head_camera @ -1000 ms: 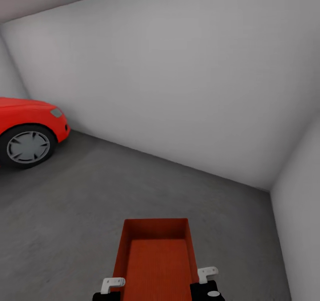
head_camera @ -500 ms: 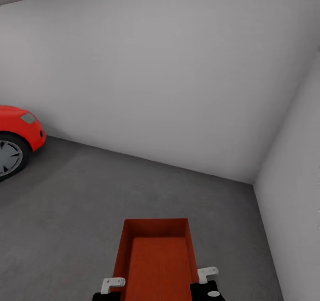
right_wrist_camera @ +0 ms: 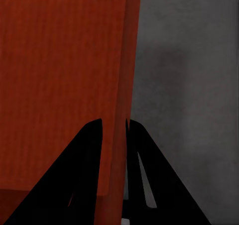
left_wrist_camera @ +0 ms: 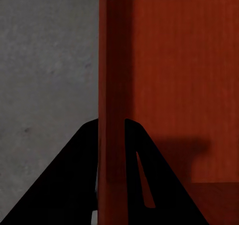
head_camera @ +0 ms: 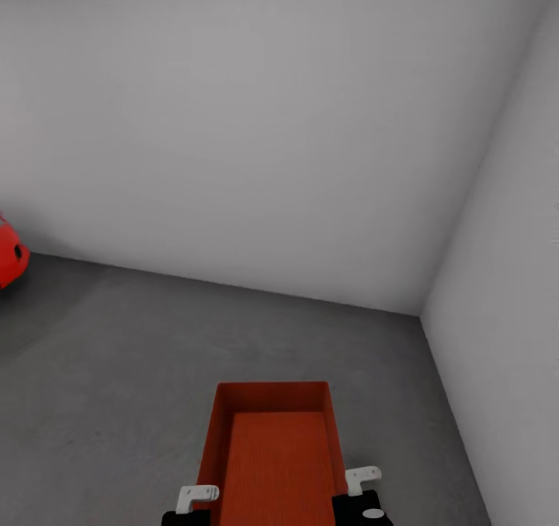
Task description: Move the two storage containers from the living room to the garage. In the garage, place one container on the floor and stack the other container on top of it (either order is fine).
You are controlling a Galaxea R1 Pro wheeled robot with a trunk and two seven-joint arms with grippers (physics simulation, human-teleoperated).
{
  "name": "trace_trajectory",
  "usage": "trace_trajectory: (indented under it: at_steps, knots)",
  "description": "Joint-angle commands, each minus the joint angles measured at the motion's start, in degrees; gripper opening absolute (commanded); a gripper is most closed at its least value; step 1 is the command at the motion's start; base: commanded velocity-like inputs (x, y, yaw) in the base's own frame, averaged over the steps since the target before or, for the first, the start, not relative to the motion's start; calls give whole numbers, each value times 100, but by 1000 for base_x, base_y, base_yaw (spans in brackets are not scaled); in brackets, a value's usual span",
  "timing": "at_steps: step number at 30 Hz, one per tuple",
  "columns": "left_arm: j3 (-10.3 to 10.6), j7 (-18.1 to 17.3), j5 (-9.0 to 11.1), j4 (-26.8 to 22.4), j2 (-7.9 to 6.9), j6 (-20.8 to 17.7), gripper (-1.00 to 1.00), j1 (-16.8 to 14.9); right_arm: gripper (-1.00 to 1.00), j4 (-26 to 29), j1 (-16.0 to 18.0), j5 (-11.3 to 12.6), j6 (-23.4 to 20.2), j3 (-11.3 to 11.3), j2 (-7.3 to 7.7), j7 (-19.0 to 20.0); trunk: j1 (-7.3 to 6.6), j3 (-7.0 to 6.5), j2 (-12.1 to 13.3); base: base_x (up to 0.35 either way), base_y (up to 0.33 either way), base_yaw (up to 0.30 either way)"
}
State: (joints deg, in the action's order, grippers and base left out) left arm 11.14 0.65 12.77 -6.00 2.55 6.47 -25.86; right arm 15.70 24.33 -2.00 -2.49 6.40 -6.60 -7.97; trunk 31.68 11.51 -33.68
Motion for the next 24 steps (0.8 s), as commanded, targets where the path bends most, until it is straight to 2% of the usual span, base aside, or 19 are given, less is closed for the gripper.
trace_trajectory:
  at_steps: [1, 24]
  knots:
    - [38, 41, 23, -15, -88, 170, -100, -7, -100, -23, 2, 50, -23, 98, 142, -6, 4, 9, -7, 209, 123, -247]
    - [40, 41, 23, -15, -88, 170, -100, -7, -100, -23, 2, 50, -23, 98, 142, -11, 4, 9, -7, 184, 109, -251]
